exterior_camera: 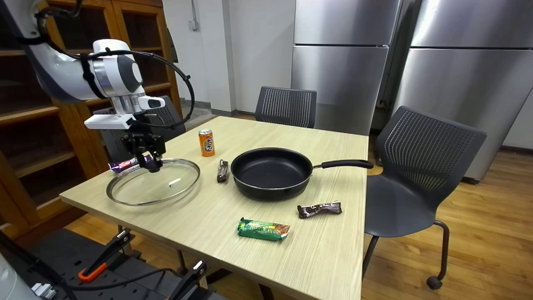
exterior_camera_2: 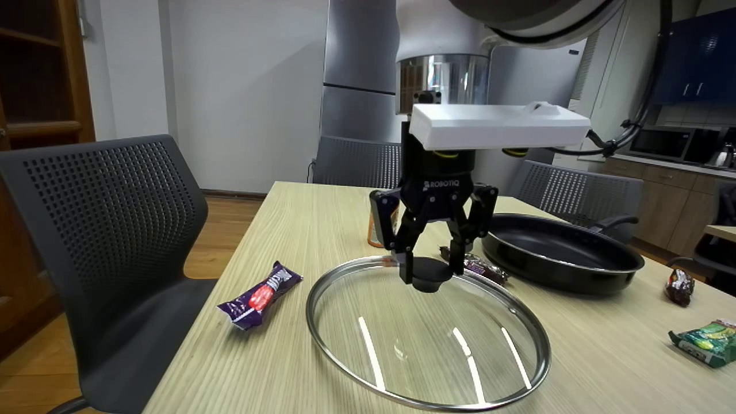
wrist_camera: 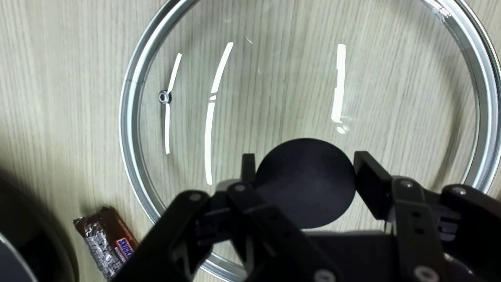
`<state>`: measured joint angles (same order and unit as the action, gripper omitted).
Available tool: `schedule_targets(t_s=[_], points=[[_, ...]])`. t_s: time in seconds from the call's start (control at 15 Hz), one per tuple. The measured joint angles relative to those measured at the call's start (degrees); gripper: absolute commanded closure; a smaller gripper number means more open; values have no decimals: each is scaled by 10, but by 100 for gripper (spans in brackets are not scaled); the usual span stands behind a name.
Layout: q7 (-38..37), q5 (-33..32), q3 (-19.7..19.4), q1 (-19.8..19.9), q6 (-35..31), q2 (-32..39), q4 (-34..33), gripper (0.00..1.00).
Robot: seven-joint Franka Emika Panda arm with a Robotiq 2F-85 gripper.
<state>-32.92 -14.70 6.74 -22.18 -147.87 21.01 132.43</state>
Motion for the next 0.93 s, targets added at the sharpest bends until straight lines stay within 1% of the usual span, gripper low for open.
schedule_targets(t_s=[0.47, 0.93], points=[[0, 0, -14, 0, -3, 7, 0, 61], [0, 0, -18, 0, -8, 16, -2, 61]])
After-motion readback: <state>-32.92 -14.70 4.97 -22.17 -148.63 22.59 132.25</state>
